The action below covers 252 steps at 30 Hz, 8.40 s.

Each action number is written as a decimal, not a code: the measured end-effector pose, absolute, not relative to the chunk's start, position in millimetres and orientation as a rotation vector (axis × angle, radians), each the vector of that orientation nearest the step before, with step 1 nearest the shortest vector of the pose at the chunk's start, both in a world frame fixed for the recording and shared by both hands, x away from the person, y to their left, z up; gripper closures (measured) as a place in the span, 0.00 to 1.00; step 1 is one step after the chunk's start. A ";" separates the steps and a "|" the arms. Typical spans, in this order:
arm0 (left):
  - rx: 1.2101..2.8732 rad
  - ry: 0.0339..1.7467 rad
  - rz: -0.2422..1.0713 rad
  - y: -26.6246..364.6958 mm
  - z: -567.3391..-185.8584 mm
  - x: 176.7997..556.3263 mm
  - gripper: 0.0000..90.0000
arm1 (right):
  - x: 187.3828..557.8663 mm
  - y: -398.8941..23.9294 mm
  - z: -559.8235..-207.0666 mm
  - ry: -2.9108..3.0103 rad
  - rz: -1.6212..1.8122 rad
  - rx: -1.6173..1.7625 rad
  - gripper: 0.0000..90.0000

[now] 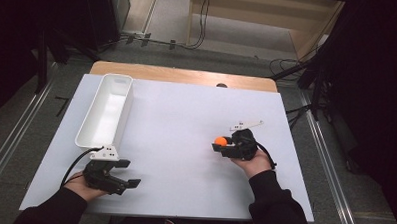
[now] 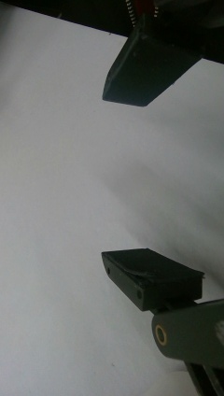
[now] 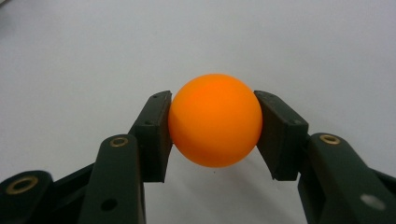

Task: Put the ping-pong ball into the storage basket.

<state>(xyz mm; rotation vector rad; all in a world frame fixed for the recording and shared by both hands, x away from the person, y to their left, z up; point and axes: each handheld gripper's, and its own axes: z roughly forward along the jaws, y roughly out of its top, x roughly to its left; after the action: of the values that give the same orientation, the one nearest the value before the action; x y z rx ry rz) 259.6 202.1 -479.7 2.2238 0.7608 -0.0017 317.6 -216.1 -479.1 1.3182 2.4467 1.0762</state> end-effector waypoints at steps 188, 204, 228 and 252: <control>2.219 0.753 0.000 204.1 -479.4 257.9 0.22 | 400.1 24.2 -392.1 2.716 1.299 0.936 0.54; 2.224 0.740 -0.003 203.7 -479.4 257.9 0.22 | 407.1 45.9 -393.1 2.720 1.312 0.925 0.53; 2.227 0.733 -0.006 203.3 -479.4 257.6 0.22 | 419.0 77.4 -399.5 2.731 1.311 0.898 0.53; 2.234 0.721 -0.013 201.8 -478.7 256.8 0.22 | 427.3 100.8 -413.7 2.740 1.307 0.903 0.53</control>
<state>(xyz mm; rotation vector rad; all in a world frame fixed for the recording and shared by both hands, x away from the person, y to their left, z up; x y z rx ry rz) 256.8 201.8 -478.7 2.2337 0.7207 -0.0131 427.3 100.8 -413.7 0.9030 2.7396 1.3065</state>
